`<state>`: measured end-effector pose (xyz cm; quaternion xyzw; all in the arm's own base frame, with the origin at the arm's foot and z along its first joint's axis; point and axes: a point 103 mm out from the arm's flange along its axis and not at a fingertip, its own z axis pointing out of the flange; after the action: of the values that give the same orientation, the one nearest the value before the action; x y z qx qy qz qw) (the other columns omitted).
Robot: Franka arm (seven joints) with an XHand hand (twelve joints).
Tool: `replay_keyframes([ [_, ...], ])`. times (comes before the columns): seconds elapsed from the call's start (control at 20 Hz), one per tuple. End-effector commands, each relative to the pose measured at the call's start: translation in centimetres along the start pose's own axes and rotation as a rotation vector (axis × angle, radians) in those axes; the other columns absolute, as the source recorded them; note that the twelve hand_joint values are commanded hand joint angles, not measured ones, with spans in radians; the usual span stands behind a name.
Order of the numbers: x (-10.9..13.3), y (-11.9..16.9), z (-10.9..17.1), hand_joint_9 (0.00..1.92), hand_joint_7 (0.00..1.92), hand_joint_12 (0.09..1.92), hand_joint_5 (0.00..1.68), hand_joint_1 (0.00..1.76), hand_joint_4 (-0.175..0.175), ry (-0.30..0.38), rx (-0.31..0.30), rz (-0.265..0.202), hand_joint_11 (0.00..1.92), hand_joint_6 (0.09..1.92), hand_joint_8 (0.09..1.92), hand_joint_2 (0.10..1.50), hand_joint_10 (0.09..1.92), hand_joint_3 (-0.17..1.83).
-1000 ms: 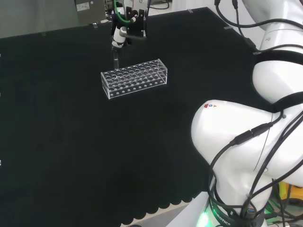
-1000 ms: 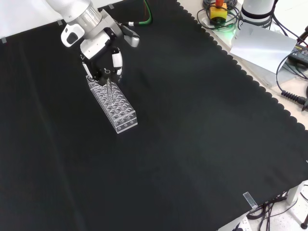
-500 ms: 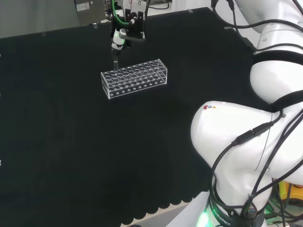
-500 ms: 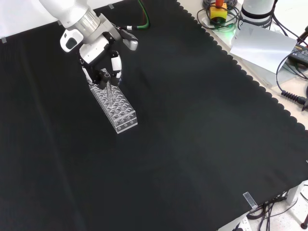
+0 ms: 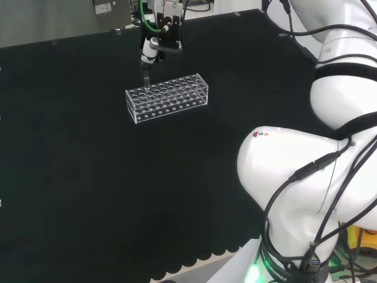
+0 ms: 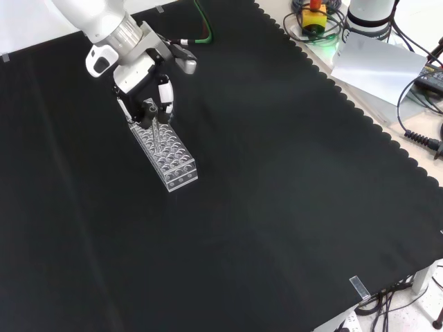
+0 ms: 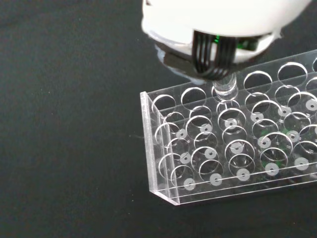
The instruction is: Put the test tube back in the rack.
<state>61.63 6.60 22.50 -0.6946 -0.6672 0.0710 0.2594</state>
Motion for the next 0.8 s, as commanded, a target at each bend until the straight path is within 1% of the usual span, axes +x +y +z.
replay_keyframes([
  [0.05,-0.3,0.6,0.8,1.39,1.43,0.93,1.35,1.43,-0.175,-0.011,0.012,0.0,1.15,0.47,0.57,0.62,0.32,0.63],
  [0.4,0.0,1.2,1.4,1.39,1.43,0.94,1.35,1.43,-0.175,-0.018,0.026,0.006,1.15,0.48,0.57,0.61,0.33,0.64],
  [0.6,-0.4,1.9,1.9,1.38,1.43,0.94,1.35,1.43,-0.175,-0.007,0.049,0.005,1.15,0.48,0.58,0.61,0.33,0.64],
  [0.8,-0.8,2.6,2.6,1.38,1.43,0.94,1.34,1.43,-0.175,-0.006,0.054,0.009,1.15,0.48,0.58,0.61,0.34,0.64],
])
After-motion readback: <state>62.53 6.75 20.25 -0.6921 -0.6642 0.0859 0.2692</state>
